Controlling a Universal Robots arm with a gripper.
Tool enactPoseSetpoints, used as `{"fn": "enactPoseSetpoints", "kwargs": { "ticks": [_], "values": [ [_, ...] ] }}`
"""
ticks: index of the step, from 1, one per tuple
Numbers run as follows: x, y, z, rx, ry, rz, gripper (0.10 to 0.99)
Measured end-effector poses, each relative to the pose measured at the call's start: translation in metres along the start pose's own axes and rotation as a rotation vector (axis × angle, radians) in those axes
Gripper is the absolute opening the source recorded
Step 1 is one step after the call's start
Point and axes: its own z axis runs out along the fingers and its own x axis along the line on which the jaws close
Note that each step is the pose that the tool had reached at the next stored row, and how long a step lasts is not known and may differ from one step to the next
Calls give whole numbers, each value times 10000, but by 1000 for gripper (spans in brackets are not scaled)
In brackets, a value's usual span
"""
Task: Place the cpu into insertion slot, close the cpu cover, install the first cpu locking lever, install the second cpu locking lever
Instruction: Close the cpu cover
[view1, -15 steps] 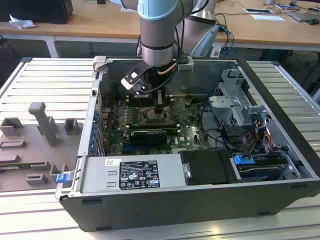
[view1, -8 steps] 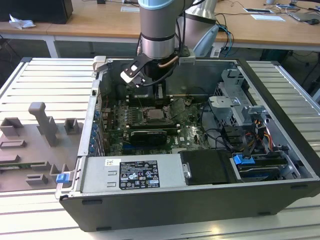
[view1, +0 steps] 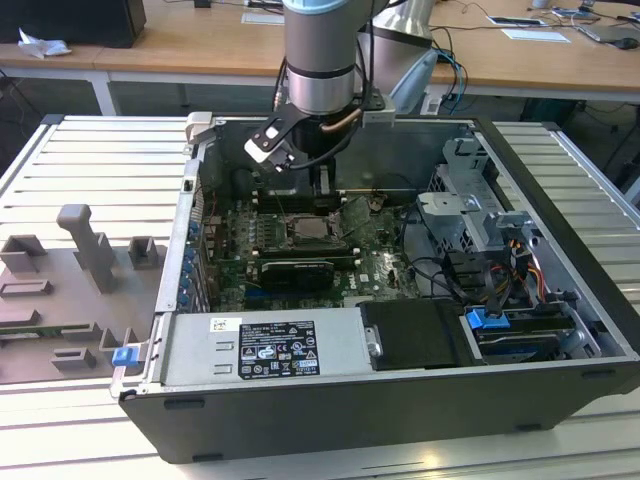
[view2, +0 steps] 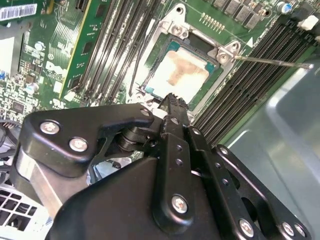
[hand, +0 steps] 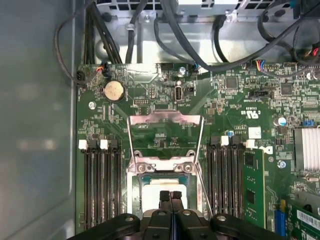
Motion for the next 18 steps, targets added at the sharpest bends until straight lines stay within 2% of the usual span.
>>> {"fn": "enactPoseSetpoints", "kwargs": {
  "ticks": [7, 16, 17, 18],
  "values": [
    [2, 166, 18, 1, -1, 1, 106],
    [4, 212, -14, 5, 2, 0, 106],
    [5, 253, -12, 15, -1, 2, 106],
    [6, 335, -6, 49, -2, 0, 106]
  ]
}}
